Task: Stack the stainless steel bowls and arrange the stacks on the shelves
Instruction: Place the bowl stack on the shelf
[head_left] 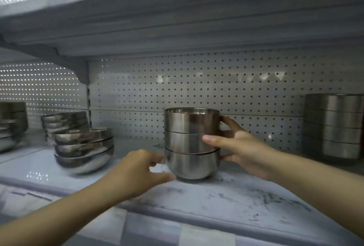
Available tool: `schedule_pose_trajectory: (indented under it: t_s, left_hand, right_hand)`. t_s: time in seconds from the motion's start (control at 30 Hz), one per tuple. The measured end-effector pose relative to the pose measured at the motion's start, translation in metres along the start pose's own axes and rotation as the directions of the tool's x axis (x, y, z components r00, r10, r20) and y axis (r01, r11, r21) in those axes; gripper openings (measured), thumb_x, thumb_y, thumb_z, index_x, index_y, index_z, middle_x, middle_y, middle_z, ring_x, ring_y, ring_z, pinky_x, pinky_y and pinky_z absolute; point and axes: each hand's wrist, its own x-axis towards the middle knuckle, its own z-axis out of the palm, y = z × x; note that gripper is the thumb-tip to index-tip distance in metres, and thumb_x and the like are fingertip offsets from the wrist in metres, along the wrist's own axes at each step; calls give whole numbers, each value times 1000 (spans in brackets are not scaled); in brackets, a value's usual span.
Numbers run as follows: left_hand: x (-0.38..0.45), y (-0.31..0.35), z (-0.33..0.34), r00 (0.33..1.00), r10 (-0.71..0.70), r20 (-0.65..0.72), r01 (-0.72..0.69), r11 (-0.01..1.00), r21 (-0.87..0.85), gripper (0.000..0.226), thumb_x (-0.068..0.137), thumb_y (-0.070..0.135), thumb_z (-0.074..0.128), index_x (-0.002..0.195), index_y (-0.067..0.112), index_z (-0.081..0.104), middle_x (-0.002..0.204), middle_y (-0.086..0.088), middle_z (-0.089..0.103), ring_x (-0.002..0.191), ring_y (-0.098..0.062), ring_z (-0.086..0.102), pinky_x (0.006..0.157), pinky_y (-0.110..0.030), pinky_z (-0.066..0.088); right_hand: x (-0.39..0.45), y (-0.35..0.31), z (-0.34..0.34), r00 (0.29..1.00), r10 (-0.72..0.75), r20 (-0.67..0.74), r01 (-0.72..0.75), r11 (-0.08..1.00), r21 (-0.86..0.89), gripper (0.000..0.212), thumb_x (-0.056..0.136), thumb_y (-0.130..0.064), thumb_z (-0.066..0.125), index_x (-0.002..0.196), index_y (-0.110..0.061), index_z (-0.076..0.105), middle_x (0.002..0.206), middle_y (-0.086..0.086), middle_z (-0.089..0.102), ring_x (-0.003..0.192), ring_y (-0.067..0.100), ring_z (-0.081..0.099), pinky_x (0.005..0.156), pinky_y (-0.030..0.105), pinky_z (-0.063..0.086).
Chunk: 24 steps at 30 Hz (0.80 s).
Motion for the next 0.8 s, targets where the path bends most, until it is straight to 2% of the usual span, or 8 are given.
schedule_pose_trajectory:
  t_s: [0.07,0.13,0.23,0.3,0.43,0.57,0.7,0.8]
  left_hand:
    - [18,-3,3,993,-4,115,18,993,-119,70,64,53,75,125,30,51,122,12,58,112,-7,54,96,-28,46]
    - [31,-1,9,974,24,224,46,953,-301,79,57,50,81,125,29,46,117,14,57,109,-6,53,94,-26,46]
    - [43,-3,16,970,49,239,63,895,-442,77,56,42,85,120,30,44,97,23,55,87,7,51,67,-6,43]
    - [46,-6,19,970,83,228,39,872,-487,77,56,40,86,120,33,45,96,27,55,85,11,51,61,-3,41]
    - [45,-9,22,971,107,216,26,846,-533,84,56,39,87,127,31,44,111,23,57,102,8,51,76,-9,41]
    - [43,-9,23,975,91,201,41,821,-570,79,57,34,87,124,29,45,109,23,57,99,10,51,71,-7,41]
    - [47,-10,26,980,68,188,56,810,-584,76,53,34,88,119,31,49,105,22,60,100,6,54,68,-8,41]
    - [50,-5,29,984,64,165,47,806,-589,78,49,36,89,118,28,52,100,23,61,91,11,54,62,-6,41]
  right_hand:
    - [4,6,7,999,13,-31,-12,999,39,108,35,-51,84,133,-39,39,115,-3,67,100,10,64,76,33,55]
    - [8,9,10,997,32,-76,-27,998,62,108,37,-50,85,134,-38,39,117,-2,66,102,14,63,84,40,54]
    - [8,10,14,994,29,-109,-19,996,90,99,36,-50,85,127,-40,45,114,-2,67,102,16,64,83,40,55]
    - [8,10,18,991,23,-131,-9,994,105,96,34,-51,85,122,-41,47,115,-3,66,103,16,63,86,40,54]
    - [9,10,27,980,15,-199,12,991,132,98,31,-53,83,122,-38,48,112,-7,65,103,11,60,92,40,51]
    - [10,9,34,972,7,-236,32,986,163,95,29,-53,81,117,-36,51,106,-11,65,96,4,58,71,26,49]
    - [13,10,36,967,8,-256,38,984,173,94,28,-52,83,115,-34,52,104,-11,67,94,4,61,65,20,46]
    - [14,10,32,964,17,-265,24,988,150,91,29,-52,83,113,-35,52,103,-12,67,93,5,61,64,20,47]
